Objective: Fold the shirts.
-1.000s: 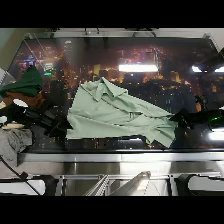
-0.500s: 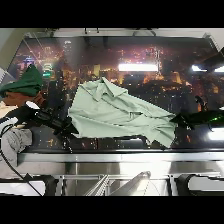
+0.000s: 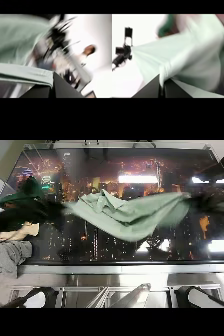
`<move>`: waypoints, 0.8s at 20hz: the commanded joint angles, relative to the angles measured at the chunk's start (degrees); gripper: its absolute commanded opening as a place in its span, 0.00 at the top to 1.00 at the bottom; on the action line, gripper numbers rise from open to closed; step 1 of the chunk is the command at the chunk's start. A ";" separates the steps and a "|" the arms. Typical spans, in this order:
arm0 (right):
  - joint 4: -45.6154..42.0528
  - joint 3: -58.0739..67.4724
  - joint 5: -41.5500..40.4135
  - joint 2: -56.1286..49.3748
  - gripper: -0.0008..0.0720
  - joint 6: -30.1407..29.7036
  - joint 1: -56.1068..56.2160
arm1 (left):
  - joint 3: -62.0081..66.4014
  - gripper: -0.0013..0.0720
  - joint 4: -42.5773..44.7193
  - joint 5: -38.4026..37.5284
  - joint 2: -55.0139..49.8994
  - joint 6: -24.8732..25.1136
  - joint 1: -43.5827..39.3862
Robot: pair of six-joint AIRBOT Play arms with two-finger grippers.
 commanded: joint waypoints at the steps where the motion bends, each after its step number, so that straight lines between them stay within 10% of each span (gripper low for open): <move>1: 28.96 7.41 -2.97 17.20 0.95 -10.95 -0.04 | 10.19 0.95 -34.67 -5.55 17.18 3.89 6.97; 7: 1.09 12.52 -55.43 39.56 0.95 -4.48 -1.57 | 33.99 0.94 -10.16 10.34 25.11 -15.76 33.07; 11: -22.84 12.09 -41.77 34.91 0.95 22.84 -1.55 | 31.30 0.94 -1.44 9.77 22.01 -16.11 25.07; 16: -10.21 17.18 -45.48 38.45 0.95 7.69 -1.57 | 37.00 0.95 -5.07 11.54 18.64 -13.07 13.40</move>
